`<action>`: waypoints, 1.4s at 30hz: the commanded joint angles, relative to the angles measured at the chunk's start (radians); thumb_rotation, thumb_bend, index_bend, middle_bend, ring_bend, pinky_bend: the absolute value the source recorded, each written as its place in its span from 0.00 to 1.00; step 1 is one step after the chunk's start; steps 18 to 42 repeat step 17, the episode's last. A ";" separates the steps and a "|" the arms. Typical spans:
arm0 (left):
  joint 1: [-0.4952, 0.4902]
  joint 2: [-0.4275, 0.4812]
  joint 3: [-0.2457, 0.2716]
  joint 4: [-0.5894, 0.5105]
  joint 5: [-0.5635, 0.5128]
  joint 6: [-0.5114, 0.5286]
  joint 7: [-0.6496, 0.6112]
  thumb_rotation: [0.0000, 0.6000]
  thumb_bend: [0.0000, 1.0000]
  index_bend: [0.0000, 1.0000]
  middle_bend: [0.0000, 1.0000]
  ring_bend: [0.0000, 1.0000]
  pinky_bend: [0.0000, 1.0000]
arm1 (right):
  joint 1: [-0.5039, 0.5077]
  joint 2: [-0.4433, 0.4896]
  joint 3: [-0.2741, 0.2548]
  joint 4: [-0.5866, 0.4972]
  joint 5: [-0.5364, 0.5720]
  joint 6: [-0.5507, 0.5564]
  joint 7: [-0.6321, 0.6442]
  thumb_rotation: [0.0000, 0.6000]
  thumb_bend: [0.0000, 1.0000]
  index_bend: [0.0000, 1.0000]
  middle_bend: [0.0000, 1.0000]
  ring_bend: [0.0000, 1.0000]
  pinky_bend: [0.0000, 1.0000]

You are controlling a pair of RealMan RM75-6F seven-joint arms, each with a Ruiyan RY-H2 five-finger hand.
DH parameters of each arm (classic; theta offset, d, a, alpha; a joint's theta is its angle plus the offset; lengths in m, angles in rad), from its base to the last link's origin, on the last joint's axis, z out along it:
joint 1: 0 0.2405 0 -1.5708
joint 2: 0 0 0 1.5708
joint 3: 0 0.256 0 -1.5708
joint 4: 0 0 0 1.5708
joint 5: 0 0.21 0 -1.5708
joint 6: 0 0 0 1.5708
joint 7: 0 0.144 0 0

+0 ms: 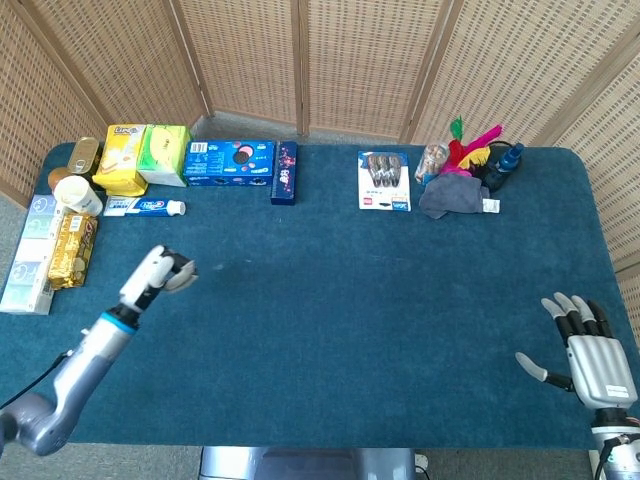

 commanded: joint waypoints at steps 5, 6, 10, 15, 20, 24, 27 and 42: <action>-0.124 -0.111 -0.024 0.069 0.089 0.001 -0.254 0.00 0.00 1.00 1.00 1.00 1.00 | 0.001 0.003 -0.001 0.000 -0.001 -0.005 0.006 0.00 0.00 0.11 0.06 0.00 0.01; -0.128 -0.123 -0.026 0.076 0.088 0.007 -0.251 0.00 0.00 1.00 1.00 1.00 1.00 | 0.002 0.003 -0.001 0.000 -0.001 -0.005 0.007 0.00 0.00 0.11 0.06 0.00 0.01; -0.150 -0.208 -0.062 0.077 0.038 0.043 -0.196 0.00 0.00 1.00 1.00 1.00 1.00 | 0.003 0.007 0.002 0.001 0.004 -0.008 0.016 0.00 0.00 0.11 0.06 0.00 0.01; -0.191 -0.230 -0.067 0.046 0.004 -0.011 -0.203 0.00 0.00 1.00 1.00 1.00 1.00 | 0.007 0.012 0.000 0.002 0.004 -0.018 0.027 0.00 0.00 0.11 0.06 0.00 0.01; -0.206 -0.235 -0.061 0.039 0.006 -0.026 -0.195 0.00 0.00 1.00 1.00 1.00 1.00 | 0.006 0.015 0.001 0.002 0.004 -0.017 0.035 0.00 0.00 0.11 0.06 0.00 0.01; -0.206 -0.235 -0.061 0.039 0.006 -0.026 -0.195 0.00 0.00 1.00 1.00 1.00 1.00 | 0.006 0.015 0.001 0.002 0.004 -0.017 0.035 0.00 0.00 0.11 0.06 0.00 0.01; -0.206 -0.235 -0.061 0.039 0.006 -0.026 -0.195 0.00 0.00 1.00 1.00 1.00 1.00 | 0.006 0.015 0.001 0.002 0.004 -0.017 0.035 0.00 0.00 0.11 0.06 0.00 0.01; -0.206 -0.235 -0.061 0.039 0.006 -0.026 -0.195 0.00 0.00 1.00 1.00 1.00 1.00 | 0.006 0.015 0.001 0.002 0.004 -0.017 0.035 0.00 0.00 0.11 0.06 0.00 0.01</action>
